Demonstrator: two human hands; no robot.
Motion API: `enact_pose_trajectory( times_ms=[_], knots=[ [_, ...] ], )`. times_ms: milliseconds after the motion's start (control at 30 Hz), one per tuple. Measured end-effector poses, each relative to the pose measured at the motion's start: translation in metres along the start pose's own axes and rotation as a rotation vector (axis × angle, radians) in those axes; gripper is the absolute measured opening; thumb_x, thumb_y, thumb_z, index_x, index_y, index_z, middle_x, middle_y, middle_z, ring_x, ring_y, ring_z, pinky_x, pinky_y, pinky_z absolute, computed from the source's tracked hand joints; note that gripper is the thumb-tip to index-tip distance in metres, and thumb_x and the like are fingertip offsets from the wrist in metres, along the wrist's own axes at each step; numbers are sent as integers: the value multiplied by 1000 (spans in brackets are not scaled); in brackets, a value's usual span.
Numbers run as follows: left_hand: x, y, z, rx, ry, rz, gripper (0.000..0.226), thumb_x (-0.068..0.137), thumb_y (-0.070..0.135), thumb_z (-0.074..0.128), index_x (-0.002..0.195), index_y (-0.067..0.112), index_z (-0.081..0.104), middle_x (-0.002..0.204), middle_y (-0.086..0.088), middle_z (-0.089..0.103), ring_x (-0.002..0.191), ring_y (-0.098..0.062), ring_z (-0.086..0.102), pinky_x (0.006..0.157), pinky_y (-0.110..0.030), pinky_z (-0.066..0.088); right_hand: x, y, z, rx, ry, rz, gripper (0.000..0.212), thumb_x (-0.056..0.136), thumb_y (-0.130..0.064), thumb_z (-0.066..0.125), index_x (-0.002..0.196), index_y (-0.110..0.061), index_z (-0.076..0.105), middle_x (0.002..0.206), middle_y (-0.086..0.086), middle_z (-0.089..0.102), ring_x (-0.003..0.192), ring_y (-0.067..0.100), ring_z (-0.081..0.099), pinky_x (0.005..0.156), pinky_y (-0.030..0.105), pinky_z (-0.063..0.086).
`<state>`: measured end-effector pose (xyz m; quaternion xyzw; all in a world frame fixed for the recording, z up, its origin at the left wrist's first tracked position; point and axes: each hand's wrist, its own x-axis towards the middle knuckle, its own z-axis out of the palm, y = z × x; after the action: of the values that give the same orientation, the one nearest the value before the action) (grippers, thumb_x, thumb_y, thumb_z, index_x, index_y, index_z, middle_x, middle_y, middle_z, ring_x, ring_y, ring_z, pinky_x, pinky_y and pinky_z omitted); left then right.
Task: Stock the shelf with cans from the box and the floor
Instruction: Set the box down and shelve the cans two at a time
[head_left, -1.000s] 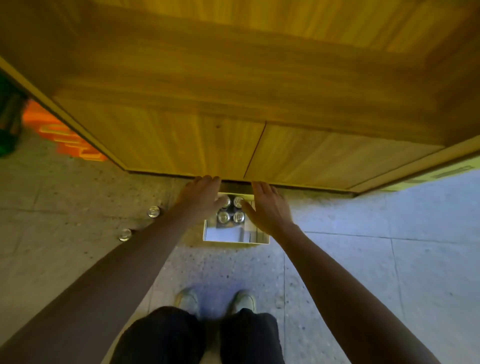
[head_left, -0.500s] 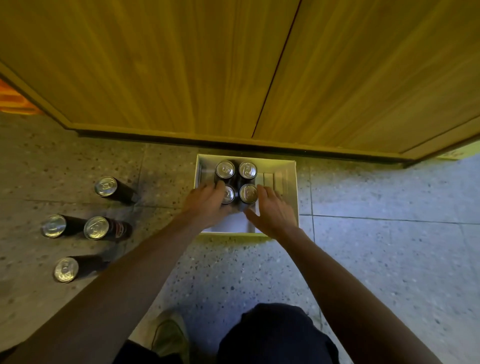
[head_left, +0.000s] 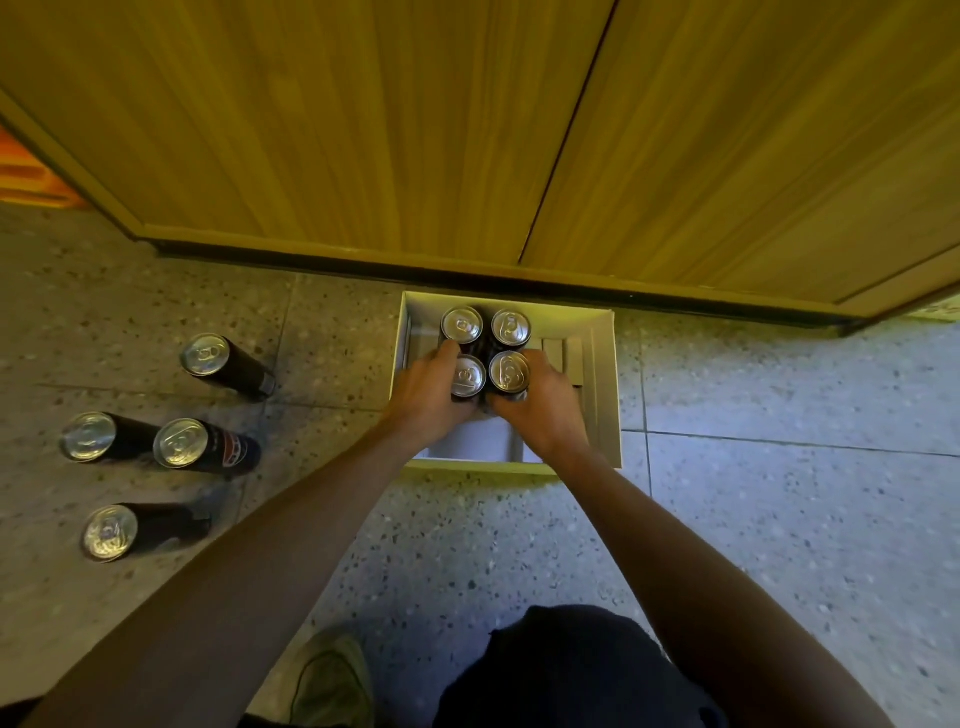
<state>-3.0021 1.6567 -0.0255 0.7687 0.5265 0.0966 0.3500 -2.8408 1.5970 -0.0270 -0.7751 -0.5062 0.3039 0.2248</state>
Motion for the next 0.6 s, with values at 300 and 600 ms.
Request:
enact_pose_trajectory(
  times_ms=[300,600],
  knots=[
    [-42,110,-153,-187,80,1,56,60,29,88,107,21,59,100,0,72,87,-21,66,66,-30,50,-45,-123,-129,105,138,-86,57,65,-42,84,114,-28,59,99,-8,73,88,17,68,69,39,57],
    [-117,322,-436,-241,146,79,59,58,29,88,108,26,58,96,9,69,86,-12,66,69,-25,53,-123,-367,-378,140,189,-243,55,68,-48,80,116,-36,55,103,-14,69,92,7,65,75,37,59]
  ],
)
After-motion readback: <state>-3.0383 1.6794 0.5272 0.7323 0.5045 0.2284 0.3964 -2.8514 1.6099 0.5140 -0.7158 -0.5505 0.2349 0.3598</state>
